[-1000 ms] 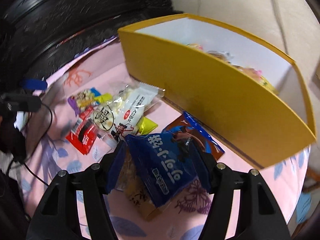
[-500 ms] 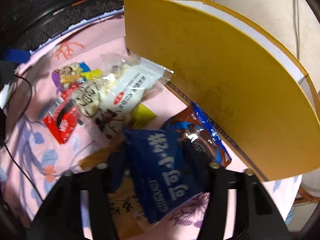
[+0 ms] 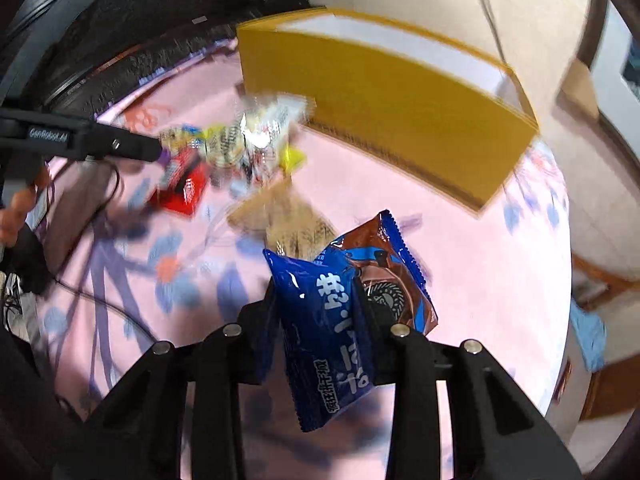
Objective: Organize snacks
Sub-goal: 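Grasp the blue biscuit bag with the right gripper while the left gripper grasps the red wafer pack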
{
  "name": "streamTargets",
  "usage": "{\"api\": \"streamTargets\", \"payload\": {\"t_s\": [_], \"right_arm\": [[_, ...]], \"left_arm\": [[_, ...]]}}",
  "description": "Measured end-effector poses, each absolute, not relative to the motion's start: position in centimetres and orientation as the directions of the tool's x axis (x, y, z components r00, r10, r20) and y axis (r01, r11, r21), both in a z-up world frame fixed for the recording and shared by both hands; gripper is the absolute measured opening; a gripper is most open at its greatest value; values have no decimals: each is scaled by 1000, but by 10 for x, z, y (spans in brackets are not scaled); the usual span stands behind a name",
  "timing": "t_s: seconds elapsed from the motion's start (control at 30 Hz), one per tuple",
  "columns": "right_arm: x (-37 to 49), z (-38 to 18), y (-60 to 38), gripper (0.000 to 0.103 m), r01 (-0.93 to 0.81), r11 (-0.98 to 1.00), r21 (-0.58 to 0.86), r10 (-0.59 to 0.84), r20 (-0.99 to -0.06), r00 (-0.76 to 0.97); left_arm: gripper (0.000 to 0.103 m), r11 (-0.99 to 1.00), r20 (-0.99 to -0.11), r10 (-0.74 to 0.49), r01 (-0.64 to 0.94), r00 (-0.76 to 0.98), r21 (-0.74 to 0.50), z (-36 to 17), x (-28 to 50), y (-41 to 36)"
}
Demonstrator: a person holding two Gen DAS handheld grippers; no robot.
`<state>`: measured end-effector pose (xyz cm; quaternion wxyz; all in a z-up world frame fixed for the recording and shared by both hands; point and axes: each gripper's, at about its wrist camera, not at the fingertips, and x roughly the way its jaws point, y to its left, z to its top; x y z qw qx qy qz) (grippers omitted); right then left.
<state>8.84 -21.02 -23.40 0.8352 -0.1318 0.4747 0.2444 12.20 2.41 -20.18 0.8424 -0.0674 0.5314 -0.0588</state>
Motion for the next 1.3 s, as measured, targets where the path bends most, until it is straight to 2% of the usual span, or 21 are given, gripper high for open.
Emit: {"api": "streamTargets", "payload": {"t_s": [0.13, 0.27, 0.37, 0.47, 0.57, 0.6, 0.67, 0.83, 1.3], "right_arm": [[81, -237, -218, 36, -481, 876, 43, 278, -860, 428], [88, -230, -217, 36, -457, 887, 68, 294, -846, 445], [92, -228, -218, 37, -450, 890, 69, 295, -841, 454], [93, -228, -219, 37, -446, 892, 77, 300, -838, 455], [92, -228, -219, 37, -445, 892, 75, 297, -839, 455], [92, -228, -218, 37, -445, 892, 74, 297, -839, 456], [91, -228, -218, 37, -446, 892, 73, 296, -839, 456], [91, -227, -218, 37, -448, 891, 68, 295, -838, 459], [89, -211, -209, 36, -483, 874, 58, 318, -820, 476]], "left_arm": [[91, 989, -907, -143, 36, 396, -140, -226, 127, 10], [71, 992, -925, -122, 3, 360, -130, -245, 136, 9], [71, 992, -929, -102, -40, 356, -124, -253, 142, 14], [75, 995, -932, -83, -28, 353, -100, -255, 146, 10], [75, 998, -930, -49, -7, 364, -55, -256, 146, 2], [72, 999, -929, -42, -7, 368, -48, -256, 146, 1], [53, 999, -926, -24, -11, 376, -30, -254, 143, 2], [43, 998, -924, -50, -17, 378, -61, -250, 142, 13], [41, 992, -920, -100, -31, 379, -121, -243, 114, 27]]}}
